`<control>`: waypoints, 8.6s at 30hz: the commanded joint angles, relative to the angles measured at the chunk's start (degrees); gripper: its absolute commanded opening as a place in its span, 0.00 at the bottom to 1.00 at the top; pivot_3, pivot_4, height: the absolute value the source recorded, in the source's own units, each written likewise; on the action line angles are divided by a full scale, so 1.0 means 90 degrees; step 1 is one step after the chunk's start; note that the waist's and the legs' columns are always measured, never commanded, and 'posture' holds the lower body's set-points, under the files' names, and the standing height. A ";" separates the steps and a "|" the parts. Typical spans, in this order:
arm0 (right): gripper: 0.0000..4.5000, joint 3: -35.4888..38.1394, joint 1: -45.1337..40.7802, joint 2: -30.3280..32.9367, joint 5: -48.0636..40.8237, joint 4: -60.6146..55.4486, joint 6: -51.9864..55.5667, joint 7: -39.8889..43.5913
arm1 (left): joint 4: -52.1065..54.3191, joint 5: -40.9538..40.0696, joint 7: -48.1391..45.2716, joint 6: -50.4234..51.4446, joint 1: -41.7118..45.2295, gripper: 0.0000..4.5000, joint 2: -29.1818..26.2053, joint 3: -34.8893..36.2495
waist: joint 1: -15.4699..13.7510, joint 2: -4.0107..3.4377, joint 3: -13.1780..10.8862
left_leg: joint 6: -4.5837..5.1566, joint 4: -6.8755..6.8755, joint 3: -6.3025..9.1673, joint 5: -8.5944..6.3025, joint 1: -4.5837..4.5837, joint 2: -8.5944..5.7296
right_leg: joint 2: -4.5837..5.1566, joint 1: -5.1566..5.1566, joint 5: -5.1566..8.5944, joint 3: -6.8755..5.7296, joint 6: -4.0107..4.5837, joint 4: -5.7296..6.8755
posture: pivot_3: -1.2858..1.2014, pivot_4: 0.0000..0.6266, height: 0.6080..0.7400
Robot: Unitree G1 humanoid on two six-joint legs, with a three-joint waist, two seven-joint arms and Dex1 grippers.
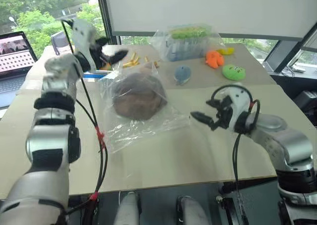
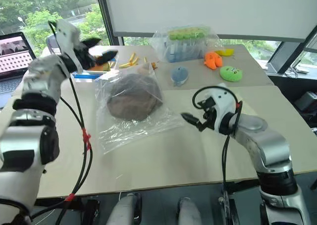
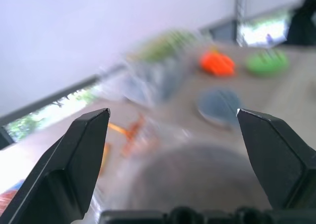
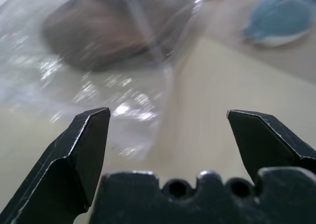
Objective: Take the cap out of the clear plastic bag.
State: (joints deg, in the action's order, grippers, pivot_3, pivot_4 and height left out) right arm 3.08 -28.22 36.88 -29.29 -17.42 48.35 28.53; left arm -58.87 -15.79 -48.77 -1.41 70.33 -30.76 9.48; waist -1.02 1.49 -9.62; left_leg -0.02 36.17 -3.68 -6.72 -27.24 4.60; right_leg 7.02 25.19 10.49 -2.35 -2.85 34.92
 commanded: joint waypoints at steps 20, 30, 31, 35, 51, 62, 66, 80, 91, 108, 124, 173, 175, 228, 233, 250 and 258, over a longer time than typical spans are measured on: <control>1.00 0.0218 -0.0307 -0.1720 0.0676 0.0691 -0.0967 -0.1102 | 0.6459 0.0147 0.2445 0.0134 -0.5498 0.98 0.2640 -0.0752 | 0.0045 0.0038 -0.0023 | 0.0001 0.0003 0.0016 -0.0014 0.0008 -0.0010 | 0.0003 -0.0007 -0.0014 -0.0005 0.0037 0.0024 | 0.52 0.24 1.00; 1.00 -0.0072 -0.0109 -0.1761 0.0859 0.0799 -0.1078 -0.0803 | 0.7511 0.1188 0.1423 -0.0678 -0.6723 0.98 0.0970 -0.1665 | 0.0056 0.0011 -0.0017 | -0.0040 0.0003 -0.0002 -0.0037 0.0009 0.0011 | -0.0001 0.0009 -0.0026 -0.0007 0.0060 0.0016 | 0.52 0.24 1.00; 1.00 -0.0109 -0.0128 -0.1788 0.0875 0.0837 -0.1087 -0.0779 | 0.7453 0.1337 0.1378 -0.0964 -0.6846 0.98 0.0873 -0.1747 | 0.0054 0.0003 -0.0012 | -0.0040 -0.0001 -0.0005 -0.0037 0.0008 0.0012 | -0.0001 0.0013 -0.0031 -0.0006 0.0065 0.0013 | 0.52 0.24 1.00; 1.00 -0.0147 -0.0200 -0.1840 0.0927 0.0929 -0.1105 -0.0721 | 0.7279 0.1702 0.1486 -0.1705 -0.7097 0.98 0.0742 -0.1855 | 0.0039 -0.0004 -0.0008 | -0.0041 -0.0018 -0.0015 -0.0037 0.0007 0.0016 | -0.0001 0.0025 -0.0032 -0.0006 0.0066 0.0011 | 0.52 0.24 1.00; 1.00 -0.0104 -0.0183 -0.1745 0.1004 0.1002 -0.0989 -0.0659 | 0.6142 0.3548 0.2663 -0.3651 -0.6946 0.98 0.0577 -0.2152 | 0.0037 -0.0013 -0.0004 | -0.0040 -0.0030 -0.0035 -0.0036 -0.0007 0.0020 | -0.0001 0.0065 -0.0029 0.0006 0.0071 0.0013 | 0.52 0.24 1.00; 1.00 -0.0159 -0.0181 -0.1756 0.1049 0.1061 -0.0968 -0.0693 | 0.5975 0.4288 0.3758 -0.3469 -0.6599 0.98 0.0578 -0.1850 | 0.0036 -0.0013 -0.0004 | -0.0039 -0.0032 -0.0038 -0.0036 -0.0008 0.0021 | -0.0002 0.0069 -0.0029 0.0009 0.0071 0.0015 | 0.52 0.24 1.00; 1.00 -0.0170 -0.0207 -0.1765 0.1072 0.1093 -0.0982 -0.0688 | 0.5924 0.4540 0.4041 -0.3289 -0.6603 0.98 0.0537 -0.1785 | 0.0039 -0.0013 -0.0003 | -0.0039 -0.0033 -0.0039 -0.0036 -0.0008 0.0021 | -0.0002 0.0070 -0.0029 0.0009 0.0071 0.0014 | 0.52 0.24 1.00; 1.00 -0.0139 -0.0270 -0.1813 0.1199 0.1169 -0.1033 -0.0711 | 0.5189 0.4074 0.3745 -0.2966 -0.5597 0.14 0.0150 -0.1655 | 0.0045 -0.0021 0.0001 | -0.0040 -0.0036 -0.0040 -0.0032 -0.0010 0.0024 | -0.0008 0.0077 -0.0031 0.0010 0.0074 0.0017 | 0.52 0.24 1.00; 1.00 -0.0544 -0.0001 -0.1177 0.1514 0.0759 -0.0703 -0.0363 | 0.4754 0.2378 0.2712 -0.1899 -0.4661 0.01 0.1012 -0.1631 | 0.0007 -0.0021 0.0001 | -0.0041 -0.0025 -0.0039 -0.0032 -0.0010 0.0024 | -0.0007 0.0066 -0.0032 0.0008 0.0070 0.0017 | 0.52 0.24 1.00; 1.00 0.1002 0.0129 -0.0807 -0.0723 -0.1755 0.1439 -0.0053 | 0.3364 0.0432 0.1493 0.0769 -0.2498 0.01 0.2428 -0.1245 | 0.0004 -0.0019 -0.0001 | -0.0001 -0.0007 -0.0007 -0.0005 -0.0006 0.0014 | -0.0018 0.0027 -0.0025 0.0009 0.0052 0.0006 | 0.52 0.24 1.00; 1.00 -0.0308 -0.0330 -0.2316 0.0641 0.0976 -0.0353 -0.0873 | 0.4196 0.0416 0.1140 0.2008 -0.2450 0.01 0.2196 -0.1329 | 0.0060 -0.0022 -0.0002 | -0.0032 0.0014 0.0014 -0.0024 -0.0006 0.0013 | -0.0025 0.0012 -0.0028 0.0000 0.0053 0.0008 | 0.52 0.24 1.00; 0.57 0.0943 -0.1616 -0.3612 0.0077 0.3999 -0.0996 -0.0554 | 0.4905 0.0173 0.1951 0.2090 -0.2984 0.00 0.2322 -0.0920 | 0.0222 -0.0025 -0.0004 | -0.0015 -0.0020 0.0032 0.0000 0.0004 0.0025 | -0.0060 0.0017 -0.0046 0.0007 0.0043 0.0010 | 0.52 0.24 1.00; 0.69 0.1219 -0.1723 -0.3762 0.0059 0.4222 -0.1034 -0.1052 | 0.4908 0.0178 0.1950 0.2103 -0.2965 0.00 0.2331 -0.0940 | 0.0222 -0.0026 -0.0004 | -0.0015 -0.0020 0.0033 -0.0001 0.0006 0.0025 | -0.0060 0.0019 -0.0046 0.0007 0.0038 0.0013 | 0.52 0.24 1.00; 0.00 0.2673 -0.0172 -0.3173 -0.2924 -0.0058 0.2779 -0.2457 | 0.5572 0.0329 0.2099 0.2016 -0.3488 0.00 0.2577 -0.1531 | 0.0178 -0.0031 -0.0005 | 0.0001 -0.0035 0.0045 0.0015 0.0000 0.0024 | -0.0064 0.0015 -0.0014 0.0006 0.0058 0.0012 | 0.52 0.24 1.00; 0.00 0.3589 0.0553 -0.3072 -0.5265 -0.0358 0.3068 -0.3129 | 0.5418 0.0381 0.2068 0.1858 -0.3456 0.00 0.2667 -0.1599 | 0.0141 -0.0030 -0.0005 | -0.0035 -0.0028 0.0053 -0.0007 0.0008 0.0023 | -0.0064 0.0002 -0.0004 0.0005 0.0079 0.0009 | 0.52 0.24 1.00; 0.00 0.4546 0.1355 0.1808 -0.7660 -0.1292 0.1034 -0.0141 | 0.5071 0.0462 0.1958 0.1587 -0.3405 0.00 0.2878 -0.1695 | 0.0075 -0.0046 -0.0016 | -0.0050 -0.0007 0.0082 -0.0017 0.0027 -0.0005 | -0.0059 -0.0016 -0.0020 0.0024 0.0066 -0.0012 | 0.52 0.24 1.00; 0.00 0.3492 -0.1745 0.2424 -0.7018 0.0879 -0.0112 -0.1114 | 0.5006 0.0521 0.1691 0.1586 -0.3556 0.00 0.2413 -0.1589 | 0.0052 -0.0045 -0.0017 | -0.0049 -0.0013 0.0075 -0.0016 -0.0003 -0.0019 | -0.0055 -0.0019 -0.0035 0.0039 0.0049 -0.0087 | 0.52 0.24 1.00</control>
State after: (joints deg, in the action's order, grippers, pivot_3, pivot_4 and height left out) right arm 36.88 -41.01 58.97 -94.69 -12.07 50.36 20.75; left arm -15.03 -10.40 -33.18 12.86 37.90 -8.83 -6.03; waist -0.55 1.09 -9.77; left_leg -0.45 36.04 -3.01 -6.87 -27.25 4.44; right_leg 6.51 25.00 10.18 -1.99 -2.41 34.14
